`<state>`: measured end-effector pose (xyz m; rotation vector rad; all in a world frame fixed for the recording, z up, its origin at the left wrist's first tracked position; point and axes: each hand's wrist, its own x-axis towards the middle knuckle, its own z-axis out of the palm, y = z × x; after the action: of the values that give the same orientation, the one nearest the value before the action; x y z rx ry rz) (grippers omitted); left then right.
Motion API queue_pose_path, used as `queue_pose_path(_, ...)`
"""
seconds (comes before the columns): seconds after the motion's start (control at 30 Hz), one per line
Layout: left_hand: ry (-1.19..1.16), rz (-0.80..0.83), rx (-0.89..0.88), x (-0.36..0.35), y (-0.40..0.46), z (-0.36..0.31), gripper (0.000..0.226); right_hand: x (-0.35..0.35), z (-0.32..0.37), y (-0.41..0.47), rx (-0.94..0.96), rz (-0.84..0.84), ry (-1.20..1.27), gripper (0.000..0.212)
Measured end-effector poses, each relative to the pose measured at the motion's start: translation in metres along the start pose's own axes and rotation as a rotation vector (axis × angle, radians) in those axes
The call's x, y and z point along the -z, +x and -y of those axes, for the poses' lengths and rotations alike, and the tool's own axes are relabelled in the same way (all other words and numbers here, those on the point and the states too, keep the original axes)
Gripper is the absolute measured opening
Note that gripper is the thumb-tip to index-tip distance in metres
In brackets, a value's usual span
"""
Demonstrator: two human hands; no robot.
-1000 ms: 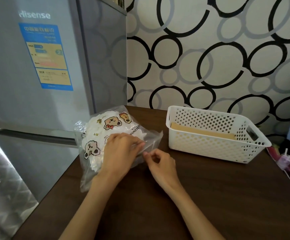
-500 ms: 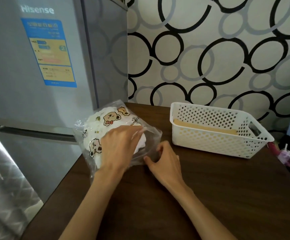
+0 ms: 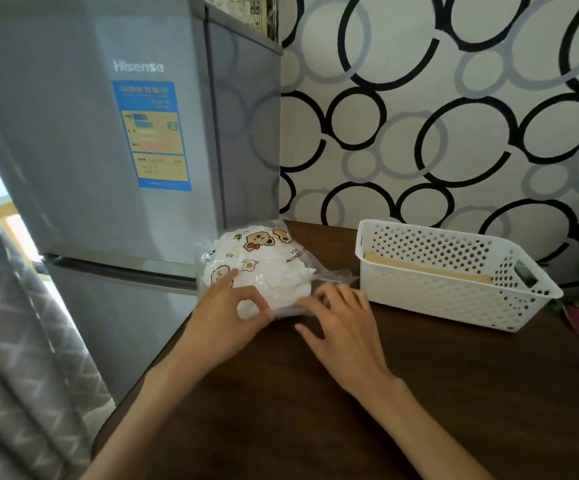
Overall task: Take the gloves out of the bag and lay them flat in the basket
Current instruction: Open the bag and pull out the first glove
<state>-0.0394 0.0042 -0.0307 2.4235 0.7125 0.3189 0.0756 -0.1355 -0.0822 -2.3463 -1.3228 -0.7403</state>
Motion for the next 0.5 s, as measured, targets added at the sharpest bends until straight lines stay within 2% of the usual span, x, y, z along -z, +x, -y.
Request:
queue_pose_path(0.1,-0.024,-0.045,-0.049,-0.008,0.002,-0.004,0.013,0.003,-0.004,0.001,-0.013,-0.013,-0.020,0.026)
queue_pose_path(0.2,-0.166,-0.115,-0.052,-0.016,0.008,-0.005,0.009,0.001,-0.005,0.001,-0.030,0.082,0.098,0.029)
queue_pose_path(0.3,-0.310,-0.211,-0.022,-0.019,0.020,-0.001,0.005,-0.004,-0.003,0.002,-0.024,0.098,0.128,0.039)
queue_pose_path(0.37,-0.312,-0.244,-0.022,-0.018,0.030,0.001,0.011,-0.005,0.000,0.006,0.016,0.090,0.126,0.031)
queue_pose_path(0.43,-0.290,-0.219,-0.027,-0.015,0.039,0.004,0.018,-0.008,0.002,0.009,0.079,0.088,0.133,0.033)
queue_pose_path(0.5,-0.305,-0.110,-0.028,-0.005,0.046,0.005,0.017,-0.009,0.004,0.010,0.116,0.088,0.175,0.046)
